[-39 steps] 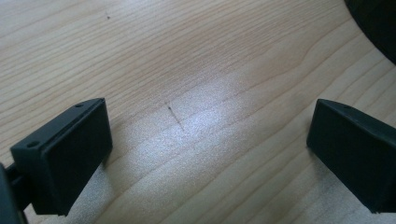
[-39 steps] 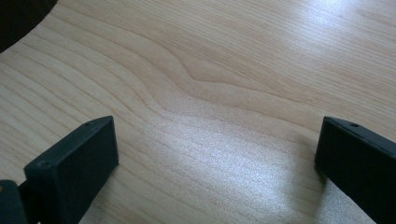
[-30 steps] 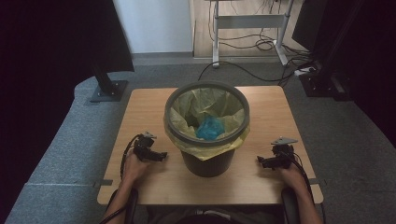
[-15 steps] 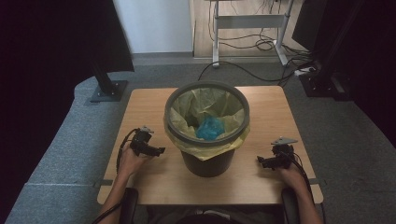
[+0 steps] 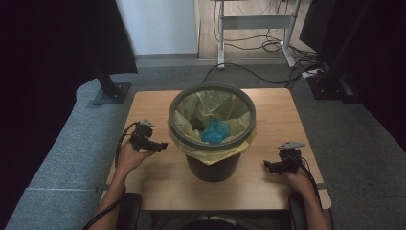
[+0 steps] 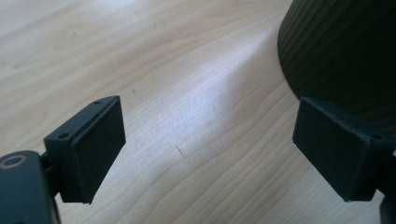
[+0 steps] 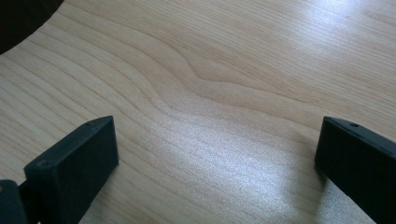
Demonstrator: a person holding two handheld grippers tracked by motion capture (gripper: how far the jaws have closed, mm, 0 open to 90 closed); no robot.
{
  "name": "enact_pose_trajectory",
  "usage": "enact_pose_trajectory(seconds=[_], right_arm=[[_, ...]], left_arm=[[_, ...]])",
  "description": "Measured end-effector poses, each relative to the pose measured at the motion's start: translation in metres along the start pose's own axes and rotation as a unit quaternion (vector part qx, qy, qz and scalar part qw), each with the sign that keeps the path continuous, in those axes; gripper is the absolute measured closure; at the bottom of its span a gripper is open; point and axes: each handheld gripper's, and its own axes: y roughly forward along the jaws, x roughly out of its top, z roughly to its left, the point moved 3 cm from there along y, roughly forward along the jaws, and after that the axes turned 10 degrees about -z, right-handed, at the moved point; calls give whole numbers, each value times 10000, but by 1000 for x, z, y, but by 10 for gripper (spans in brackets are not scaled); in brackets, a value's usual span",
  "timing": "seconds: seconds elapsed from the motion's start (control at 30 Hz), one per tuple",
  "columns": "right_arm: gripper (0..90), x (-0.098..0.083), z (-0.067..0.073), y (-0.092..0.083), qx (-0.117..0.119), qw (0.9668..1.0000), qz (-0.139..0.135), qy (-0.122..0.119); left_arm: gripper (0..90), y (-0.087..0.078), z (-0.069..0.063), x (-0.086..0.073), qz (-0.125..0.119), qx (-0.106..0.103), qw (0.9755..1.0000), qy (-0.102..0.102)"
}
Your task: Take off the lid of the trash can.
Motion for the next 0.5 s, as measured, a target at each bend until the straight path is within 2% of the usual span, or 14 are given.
enact_pose_trajectory(seconds=[0.23, 0.5], right_arm=[[0, 0, 0, 0, -5, 10000, 4, -2], [0, 0, 0, 0, -8, 10000, 4, 3]], left_arm=[[89, -17, -2, 26, -89, -101, 9999, 103], [89, -34, 0, 50, -154, -38, 9996, 214]])
